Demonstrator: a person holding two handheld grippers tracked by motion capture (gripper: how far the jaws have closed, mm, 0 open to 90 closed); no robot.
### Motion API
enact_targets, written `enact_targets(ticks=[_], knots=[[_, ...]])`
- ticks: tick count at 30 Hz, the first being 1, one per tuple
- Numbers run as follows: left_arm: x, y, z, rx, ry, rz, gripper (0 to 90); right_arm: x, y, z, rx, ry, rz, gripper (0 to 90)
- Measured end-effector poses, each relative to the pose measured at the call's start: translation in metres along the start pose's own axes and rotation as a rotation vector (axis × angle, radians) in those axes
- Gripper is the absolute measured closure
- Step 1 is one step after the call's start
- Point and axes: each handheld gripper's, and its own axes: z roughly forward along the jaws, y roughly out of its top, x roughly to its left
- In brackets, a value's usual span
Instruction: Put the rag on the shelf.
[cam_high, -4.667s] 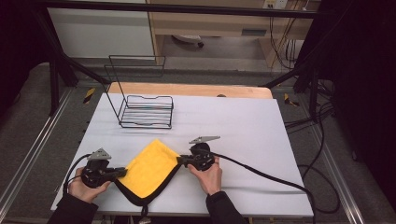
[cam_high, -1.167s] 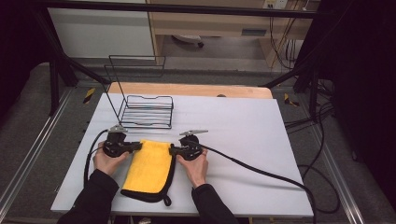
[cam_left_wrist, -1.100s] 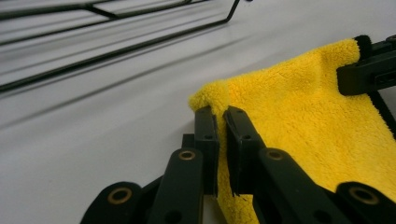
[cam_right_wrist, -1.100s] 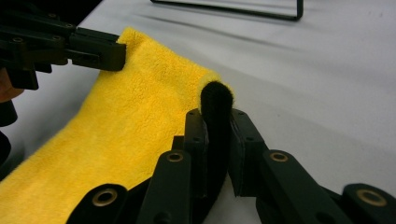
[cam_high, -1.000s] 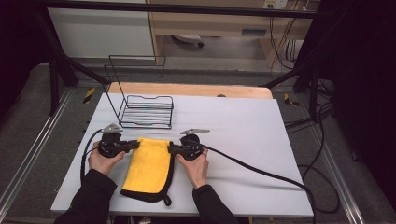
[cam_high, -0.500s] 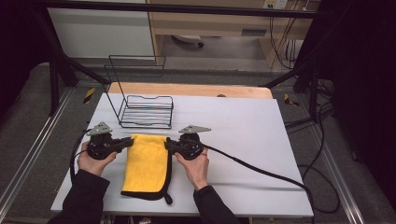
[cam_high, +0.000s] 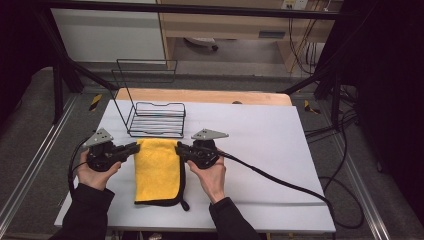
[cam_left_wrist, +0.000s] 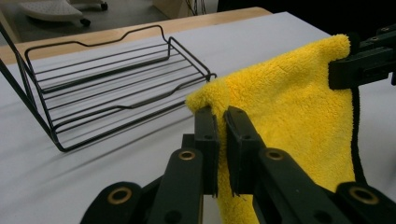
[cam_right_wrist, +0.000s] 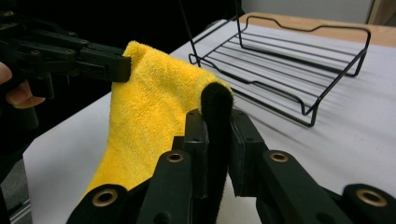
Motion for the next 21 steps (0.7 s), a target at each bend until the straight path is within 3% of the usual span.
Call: enact_targets(ticks=[21], knots=[[-0.014,0.02,-0.025,-0.146,0.036,0.019,83.4,0.014,0.031,-0.022,-0.084,-0.018,-0.111,79.5]])
